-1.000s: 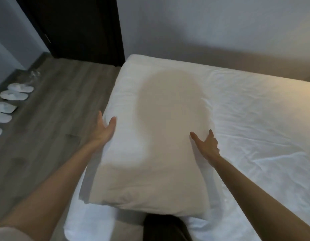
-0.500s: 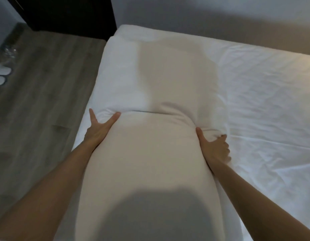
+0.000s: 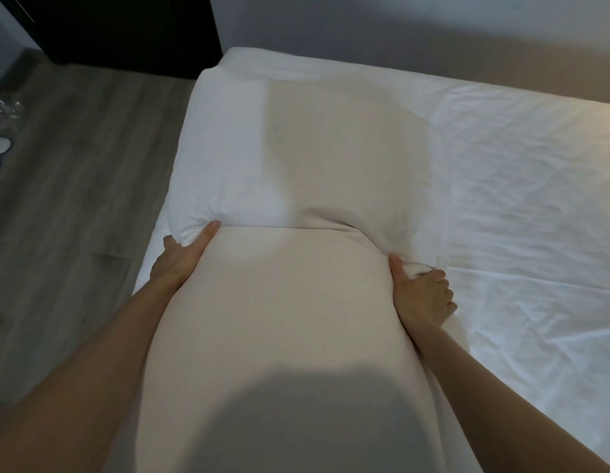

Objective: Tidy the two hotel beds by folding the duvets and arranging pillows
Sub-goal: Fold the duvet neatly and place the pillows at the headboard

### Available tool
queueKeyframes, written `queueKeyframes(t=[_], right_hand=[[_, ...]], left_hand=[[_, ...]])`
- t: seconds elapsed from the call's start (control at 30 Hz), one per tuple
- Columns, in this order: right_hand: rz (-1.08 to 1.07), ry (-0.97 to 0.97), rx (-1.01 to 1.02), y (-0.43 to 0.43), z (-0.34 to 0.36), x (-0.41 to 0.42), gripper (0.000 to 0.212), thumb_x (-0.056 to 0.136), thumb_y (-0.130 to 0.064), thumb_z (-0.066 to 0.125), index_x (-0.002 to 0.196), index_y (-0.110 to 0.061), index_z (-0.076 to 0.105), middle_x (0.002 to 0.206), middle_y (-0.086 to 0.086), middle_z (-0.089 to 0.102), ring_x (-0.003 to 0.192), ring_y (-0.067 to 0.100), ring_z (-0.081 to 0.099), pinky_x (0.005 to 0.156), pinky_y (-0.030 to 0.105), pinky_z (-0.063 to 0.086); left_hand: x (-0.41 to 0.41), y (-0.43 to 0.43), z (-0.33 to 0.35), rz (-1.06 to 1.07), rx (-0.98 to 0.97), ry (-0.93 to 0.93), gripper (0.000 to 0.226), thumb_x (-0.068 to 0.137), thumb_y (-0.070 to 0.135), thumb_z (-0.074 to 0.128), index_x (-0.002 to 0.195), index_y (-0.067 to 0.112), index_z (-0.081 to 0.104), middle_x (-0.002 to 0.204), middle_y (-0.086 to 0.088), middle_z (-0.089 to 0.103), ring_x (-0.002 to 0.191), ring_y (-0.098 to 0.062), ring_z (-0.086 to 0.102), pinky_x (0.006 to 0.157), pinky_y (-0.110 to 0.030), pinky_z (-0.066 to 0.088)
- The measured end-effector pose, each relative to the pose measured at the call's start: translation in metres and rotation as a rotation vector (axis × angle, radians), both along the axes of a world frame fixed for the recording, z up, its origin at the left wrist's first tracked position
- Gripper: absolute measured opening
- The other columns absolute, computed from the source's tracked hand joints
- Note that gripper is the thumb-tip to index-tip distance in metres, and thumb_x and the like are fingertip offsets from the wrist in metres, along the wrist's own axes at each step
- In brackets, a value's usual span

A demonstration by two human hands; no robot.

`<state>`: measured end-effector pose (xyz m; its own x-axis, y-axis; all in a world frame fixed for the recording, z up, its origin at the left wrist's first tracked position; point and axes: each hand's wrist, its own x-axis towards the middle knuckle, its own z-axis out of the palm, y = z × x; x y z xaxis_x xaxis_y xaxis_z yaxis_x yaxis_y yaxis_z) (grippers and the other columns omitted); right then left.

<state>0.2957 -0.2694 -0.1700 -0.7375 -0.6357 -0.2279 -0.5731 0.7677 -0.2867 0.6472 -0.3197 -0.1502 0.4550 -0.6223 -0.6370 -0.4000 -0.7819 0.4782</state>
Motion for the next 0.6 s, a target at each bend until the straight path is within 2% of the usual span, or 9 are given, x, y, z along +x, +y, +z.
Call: queueKeyframes(t=[0.07,0.2,0.27,0.33,0.37,0.43,0.6], right_hand=[[0.008,-0.047,-0.015,0.001,0.003,-0.005,0.088,0.08,-0.078,0.043,0.119,0.001,0.046,0.119,0.019,0.057,0.114,0.038,0.052,0.096,0.045,0.034],[0.0,-0.21,-0.104,0.017,0.023,-0.016,0.074,0.085,-0.069,0.049,0.119,-0.003,0.051,0.114,0.014,0.063,0.109,0.035,0.057,0.09,0.04,0.038],[0.007,-0.25,-0.163,0.027,0.036,-0.022,0.069,0.086,-0.066,0.053,0.115,-0.004,0.057,0.111,0.013,0.064,0.106,0.034,0.059,0.084,0.036,0.04],[0.036,-0.259,-0.185,0.038,0.048,-0.026,0.067,0.083,-0.069,0.053,0.103,-0.006,0.062,0.102,0.013,0.066,0.097,0.034,0.061,0.079,0.037,0.044],[0.046,-0.262,-0.189,0.045,0.054,-0.028,0.066,0.082,-0.071,0.052,0.095,-0.007,0.063,0.094,0.012,0.067,0.091,0.034,0.062,0.075,0.036,0.045],[0.051,-0.267,-0.179,0.064,0.068,-0.031,0.064,0.081,-0.073,0.051,0.086,-0.01,0.063,0.084,0.01,0.066,0.081,0.032,0.062,0.069,0.035,0.045],[0.024,-0.279,-0.131,0.141,0.102,-0.036,0.065,0.083,-0.072,0.05,0.096,-0.011,0.067,0.091,0.012,0.067,0.078,0.028,0.055,0.069,0.034,0.042]], left_hand=[[0.002,0.002,0.003,0.03,-0.044,0.02,0.121,0.061,0.092,0.049,0.153,0.023,0.013,0.153,-0.011,0.032,0.136,-0.035,0.037,0.107,-0.046,0.034],[0.013,0.015,0.014,0.106,-0.139,0.07,0.135,0.035,0.098,0.058,0.147,0.026,0.034,0.146,-0.002,0.046,0.13,-0.027,0.047,0.107,-0.047,0.039],[0.008,0.026,0.034,0.118,-0.204,0.105,0.122,0.046,0.089,0.067,0.143,0.019,0.041,0.14,0.0,0.051,0.124,-0.024,0.051,0.105,-0.041,0.041],[0.005,0.038,0.051,0.114,-0.263,0.153,0.098,0.062,0.074,0.072,0.136,0.014,0.049,0.129,0.002,0.055,0.113,-0.02,0.054,0.097,-0.034,0.043],[0.005,0.045,0.058,0.122,-0.274,0.176,0.095,0.064,0.072,0.072,0.135,0.013,0.05,0.129,0.0,0.056,0.112,-0.021,0.055,0.096,-0.034,0.043],[0.004,0.065,0.077,0.134,-0.269,0.197,0.103,0.059,0.077,0.071,0.136,0.012,0.05,0.133,-0.005,0.056,0.116,-0.025,0.055,0.1,-0.039,0.043],[-0.002,0.14,0.122,0.128,-0.294,0.249,0.101,0.059,0.081,0.067,0.133,0.014,0.054,0.13,-0.005,0.059,0.114,-0.026,0.057,0.102,-0.042,0.044]])
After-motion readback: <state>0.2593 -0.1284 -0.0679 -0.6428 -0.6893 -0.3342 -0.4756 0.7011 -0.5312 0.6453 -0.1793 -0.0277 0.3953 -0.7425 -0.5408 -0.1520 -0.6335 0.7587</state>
